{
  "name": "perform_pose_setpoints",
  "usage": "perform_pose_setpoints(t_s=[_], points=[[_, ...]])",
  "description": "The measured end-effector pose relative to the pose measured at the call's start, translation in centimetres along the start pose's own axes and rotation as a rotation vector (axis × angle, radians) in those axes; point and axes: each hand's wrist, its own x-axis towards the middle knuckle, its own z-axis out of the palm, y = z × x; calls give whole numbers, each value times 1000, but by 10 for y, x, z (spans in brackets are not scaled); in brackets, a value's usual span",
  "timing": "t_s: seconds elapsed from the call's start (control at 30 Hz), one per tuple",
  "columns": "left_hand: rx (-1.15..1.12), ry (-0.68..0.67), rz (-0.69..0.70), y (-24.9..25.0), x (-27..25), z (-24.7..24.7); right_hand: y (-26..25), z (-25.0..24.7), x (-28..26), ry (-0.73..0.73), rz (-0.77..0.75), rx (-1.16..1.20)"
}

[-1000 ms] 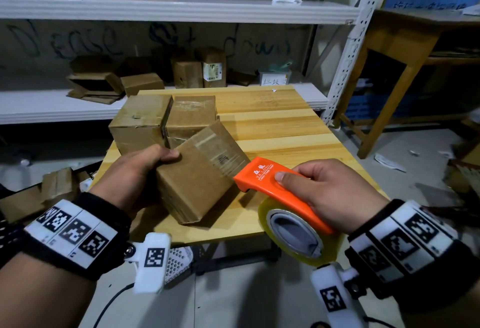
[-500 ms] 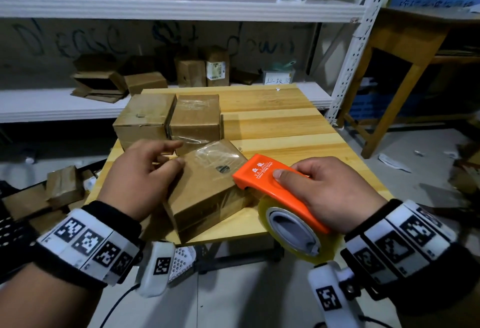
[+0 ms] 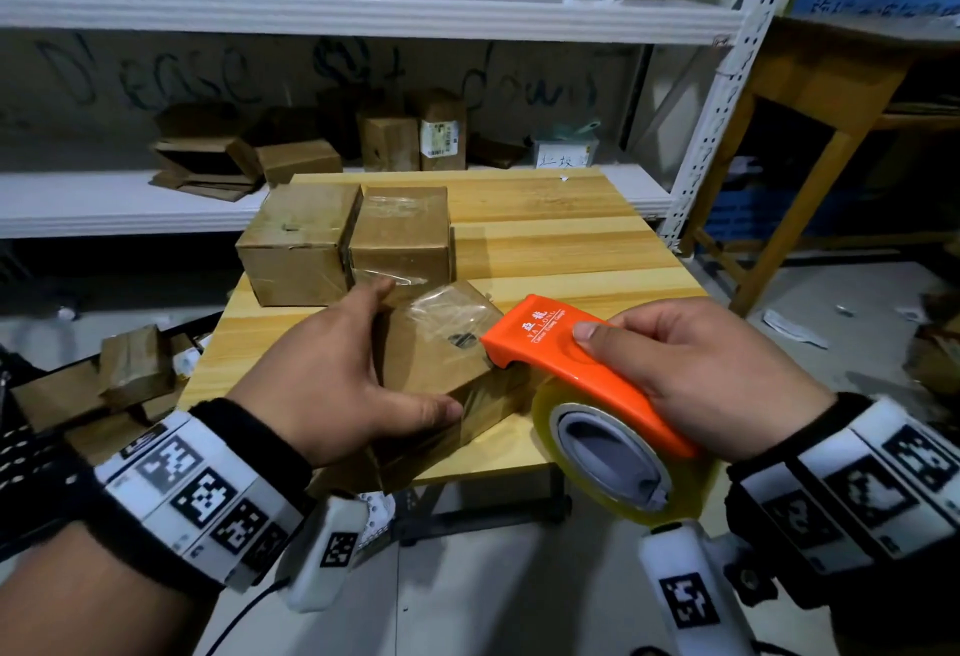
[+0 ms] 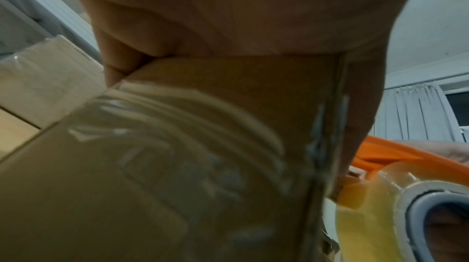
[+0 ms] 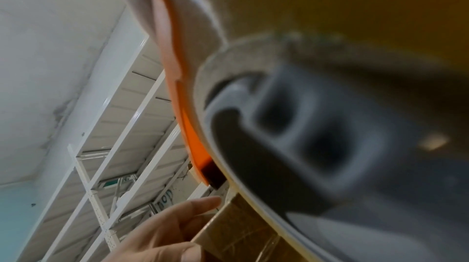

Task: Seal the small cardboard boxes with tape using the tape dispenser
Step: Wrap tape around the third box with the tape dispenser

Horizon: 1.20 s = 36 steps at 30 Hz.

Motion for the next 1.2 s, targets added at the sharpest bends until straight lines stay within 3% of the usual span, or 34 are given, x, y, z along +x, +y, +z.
perform_pose_setpoints(t_s=[0.27,0.6,1.2], points=[[-22,23,-4,4,0,2,-13,-8,-7,-33,-5,133],[-22,100,2,3,2,13,-13,0,-13,-54,-17,66],[107,111,41,2,9,16,13,4,-13,-56,32,-102]])
